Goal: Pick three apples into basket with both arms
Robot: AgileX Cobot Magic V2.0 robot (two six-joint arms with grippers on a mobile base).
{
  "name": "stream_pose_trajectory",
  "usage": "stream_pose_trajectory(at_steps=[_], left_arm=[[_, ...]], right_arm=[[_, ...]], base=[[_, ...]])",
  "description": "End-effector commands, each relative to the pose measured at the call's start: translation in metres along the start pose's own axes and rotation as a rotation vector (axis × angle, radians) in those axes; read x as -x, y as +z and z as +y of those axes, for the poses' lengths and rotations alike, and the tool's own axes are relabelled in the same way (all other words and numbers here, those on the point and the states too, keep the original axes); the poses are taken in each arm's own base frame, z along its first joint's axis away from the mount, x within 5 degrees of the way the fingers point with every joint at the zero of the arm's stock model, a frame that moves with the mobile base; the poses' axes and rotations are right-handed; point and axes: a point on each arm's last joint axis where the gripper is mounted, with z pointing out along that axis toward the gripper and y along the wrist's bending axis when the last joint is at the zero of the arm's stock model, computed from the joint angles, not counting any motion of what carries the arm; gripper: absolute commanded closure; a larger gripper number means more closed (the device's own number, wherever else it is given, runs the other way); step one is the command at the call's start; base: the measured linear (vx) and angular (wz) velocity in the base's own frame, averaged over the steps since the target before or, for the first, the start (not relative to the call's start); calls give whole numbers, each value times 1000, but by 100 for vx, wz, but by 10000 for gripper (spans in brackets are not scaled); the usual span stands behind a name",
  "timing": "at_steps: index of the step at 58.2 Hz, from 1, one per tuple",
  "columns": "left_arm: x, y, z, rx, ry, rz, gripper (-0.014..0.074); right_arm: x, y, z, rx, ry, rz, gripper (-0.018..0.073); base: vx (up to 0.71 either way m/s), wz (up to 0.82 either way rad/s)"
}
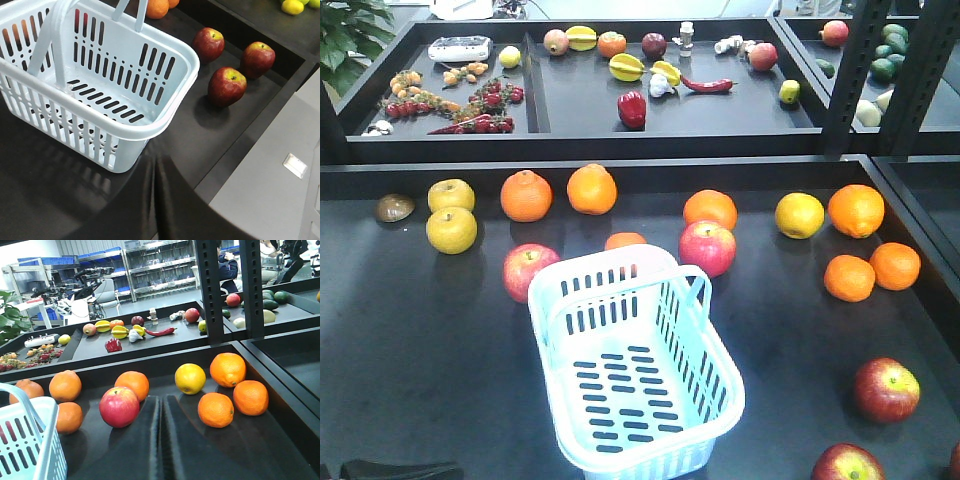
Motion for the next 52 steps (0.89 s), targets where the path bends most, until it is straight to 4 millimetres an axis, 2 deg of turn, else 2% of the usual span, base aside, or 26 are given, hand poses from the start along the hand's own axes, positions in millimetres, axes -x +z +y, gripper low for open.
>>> stream_pose_trajectory(at_steps=[1,52], left_arm=[[11,-2,-1,4,-35,-54,603],[10,-2,-1,0,-35,-51,603]], right_arm=[[3,-1,1,14,-19,-74,564],[3,-1,1,15,-7,-74,564]], base=[[0,0],[0,0]])
